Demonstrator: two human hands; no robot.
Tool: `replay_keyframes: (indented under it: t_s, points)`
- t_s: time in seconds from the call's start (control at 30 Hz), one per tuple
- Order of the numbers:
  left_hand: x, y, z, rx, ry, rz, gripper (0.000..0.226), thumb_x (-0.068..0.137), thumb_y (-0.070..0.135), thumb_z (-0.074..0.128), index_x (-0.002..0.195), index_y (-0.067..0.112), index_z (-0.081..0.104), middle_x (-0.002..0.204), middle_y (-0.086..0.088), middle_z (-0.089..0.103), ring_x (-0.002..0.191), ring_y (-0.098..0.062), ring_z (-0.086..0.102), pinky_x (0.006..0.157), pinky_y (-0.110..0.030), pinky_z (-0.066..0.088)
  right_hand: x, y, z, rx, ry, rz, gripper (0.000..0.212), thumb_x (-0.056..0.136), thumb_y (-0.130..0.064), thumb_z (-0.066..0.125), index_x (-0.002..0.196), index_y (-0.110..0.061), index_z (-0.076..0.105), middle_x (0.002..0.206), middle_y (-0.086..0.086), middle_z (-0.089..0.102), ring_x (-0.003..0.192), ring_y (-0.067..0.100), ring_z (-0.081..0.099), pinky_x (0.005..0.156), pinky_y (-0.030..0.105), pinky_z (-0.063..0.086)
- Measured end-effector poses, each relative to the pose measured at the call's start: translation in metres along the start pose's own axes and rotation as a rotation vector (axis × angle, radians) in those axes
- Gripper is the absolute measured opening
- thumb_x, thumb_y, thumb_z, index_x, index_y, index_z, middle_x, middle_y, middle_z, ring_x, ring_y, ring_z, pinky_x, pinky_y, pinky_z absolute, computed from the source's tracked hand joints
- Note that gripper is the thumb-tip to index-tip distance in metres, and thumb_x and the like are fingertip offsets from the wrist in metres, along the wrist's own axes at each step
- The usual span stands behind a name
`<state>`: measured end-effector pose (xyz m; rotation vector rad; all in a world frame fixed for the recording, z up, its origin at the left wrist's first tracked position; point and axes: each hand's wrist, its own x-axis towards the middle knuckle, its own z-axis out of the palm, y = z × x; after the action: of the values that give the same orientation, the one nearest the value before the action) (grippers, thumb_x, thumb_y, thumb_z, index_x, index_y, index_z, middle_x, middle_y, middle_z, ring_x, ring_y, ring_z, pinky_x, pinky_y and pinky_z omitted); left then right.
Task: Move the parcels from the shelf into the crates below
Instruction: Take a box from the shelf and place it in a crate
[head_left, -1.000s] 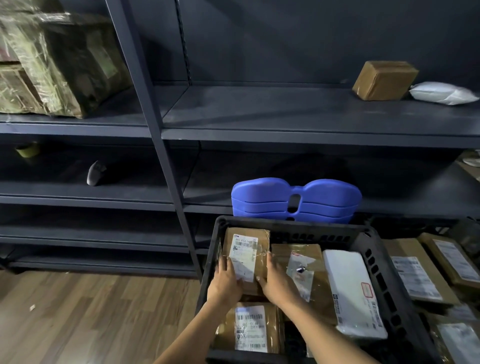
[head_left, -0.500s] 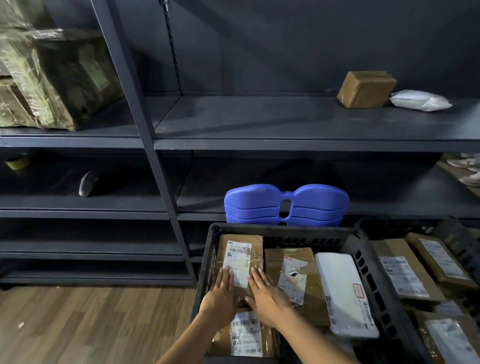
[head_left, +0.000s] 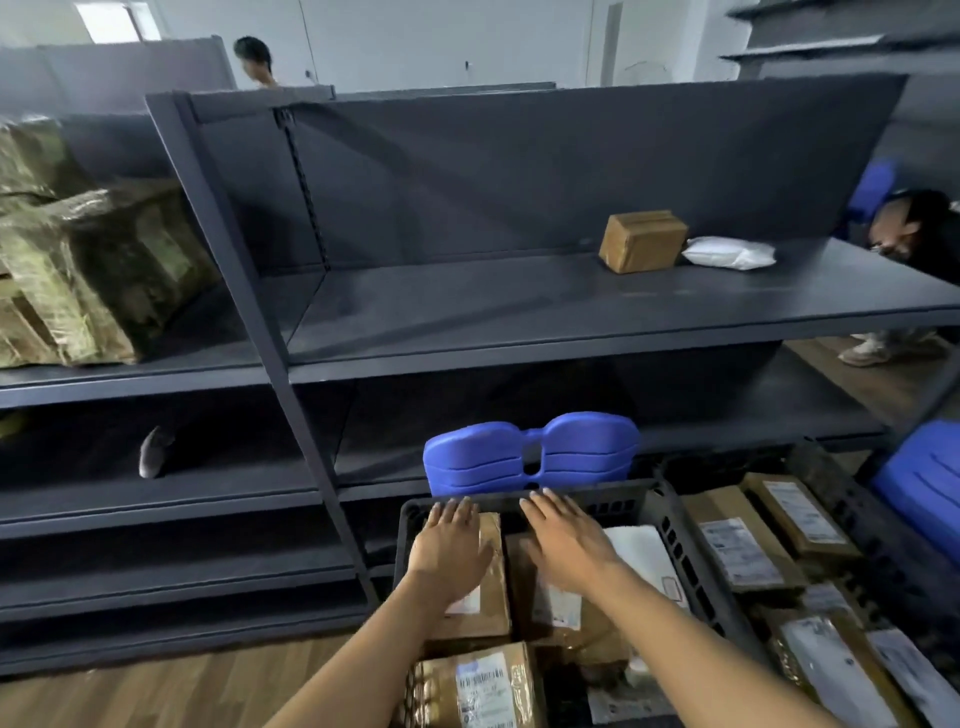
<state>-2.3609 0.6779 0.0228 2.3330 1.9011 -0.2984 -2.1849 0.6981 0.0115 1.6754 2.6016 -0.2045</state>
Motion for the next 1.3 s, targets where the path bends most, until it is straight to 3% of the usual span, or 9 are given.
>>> replay_keyframes:
  t_s: [0.17, 0.3, 0.47, 0.7, 0.9, 1.03, 1.3]
  points:
    - [0.022, 0.016, -0.078, -0.016, 0.195, 0.025, 0.061, 0.102, 0.042, 0.031, 0.152, 0.009, 0.021, 0.157, -0.007, 0.027, 0.145, -0.023, 0.025, 0.12, -0.037, 0.013, -0.003, 0.047, -0.064, -0.03, 0.196, 0.063, 0.057, 0.1, -0.037, 0.035, 0.15, -0.012, 0.023, 0.156, 0.005, 0.025, 0.144, 0.021, 0.023, 0.116, 0.035, 0.022]
    - [0.045, 0.041, -0.126, -0.025, 0.309, 0.041, 0.056, 0.1, 0.041, 0.035, 0.148, 0.012, 0.031, 0.15, -0.004, 0.041, 0.137, -0.022, 0.039, 0.119, -0.038, 0.019, -0.004, 0.097, -0.109, -0.086, 0.306, 0.096, 0.058, 0.1, -0.037, 0.036, 0.15, -0.012, 0.024, 0.155, 0.005, 0.028, 0.143, 0.02, 0.025, 0.116, 0.033, 0.021]
    - [0.077, 0.097, -0.177, 0.0, 0.386, 0.016, 0.042, 0.1, 0.041, 0.038, 0.125, 0.01, 0.051, 0.128, -0.009, 0.059, 0.122, -0.029, 0.051, 0.108, -0.036, 0.031, -0.001, 0.169, -0.159, -0.112, 0.4, 0.12, 0.058, 0.099, -0.037, 0.04, 0.149, -0.01, 0.028, 0.153, 0.006, 0.032, 0.142, 0.021, 0.028, 0.116, 0.033, 0.022]
    - [0.149, 0.181, -0.235, -0.06, 0.474, -0.059, 0.037, 0.099, 0.04, 0.04, 0.119, 0.011, 0.053, 0.124, -0.006, 0.061, 0.119, -0.028, 0.052, 0.095, -0.035, 0.039, 0.023, 0.275, -0.224, -0.156, 0.418, 0.058, 0.056, 0.099, -0.036, 0.04, 0.148, -0.01, 0.027, 0.151, 0.006, 0.033, 0.14, 0.021, 0.028, 0.114, 0.033, 0.024]
    - [0.208, 0.212, -0.271, -0.082, 0.475, -0.115, 0.037, 0.099, 0.04, 0.041, 0.119, 0.011, 0.051, 0.121, -0.004, 0.061, 0.117, -0.025, 0.052, 0.085, -0.032, 0.041, 0.058, 0.334, -0.253, -0.157, 0.405, 0.039, 0.057, 0.099, -0.037, 0.042, 0.147, -0.011, 0.027, 0.15, 0.005, 0.034, 0.138, 0.022, 0.031, 0.111, 0.034, 0.029]
    - [0.249, 0.215, -0.29, -0.057, 0.48, -0.13, 0.037, 0.098, 0.04, 0.043, 0.12, 0.011, 0.051, 0.123, -0.003, 0.059, 0.118, -0.024, 0.051, 0.09, -0.032, 0.04, 0.096, 0.363, -0.263, -0.137, 0.394, 0.052, 0.06, 0.098, -0.038, 0.043, 0.149, -0.011, 0.024, 0.153, 0.005, 0.029, 0.14, 0.023, 0.028, 0.11, 0.035, 0.031]
    - [0.353, 0.197, -0.317, -0.037, 0.54, -0.108, 0.054, 0.095, 0.043, 0.045, 0.14, 0.013, 0.042, 0.143, -0.002, 0.048, 0.133, -0.023, 0.041, 0.109, -0.033, 0.031, 0.187, 0.406, -0.285, -0.126, 0.403, 0.055, 0.063, 0.098, -0.04, 0.044, 0.148, -0.008, 0.024, 0.152, 0.007, 0.03, 0.139, 0.025, 0.028, 0.111, 0.035, 0.029]
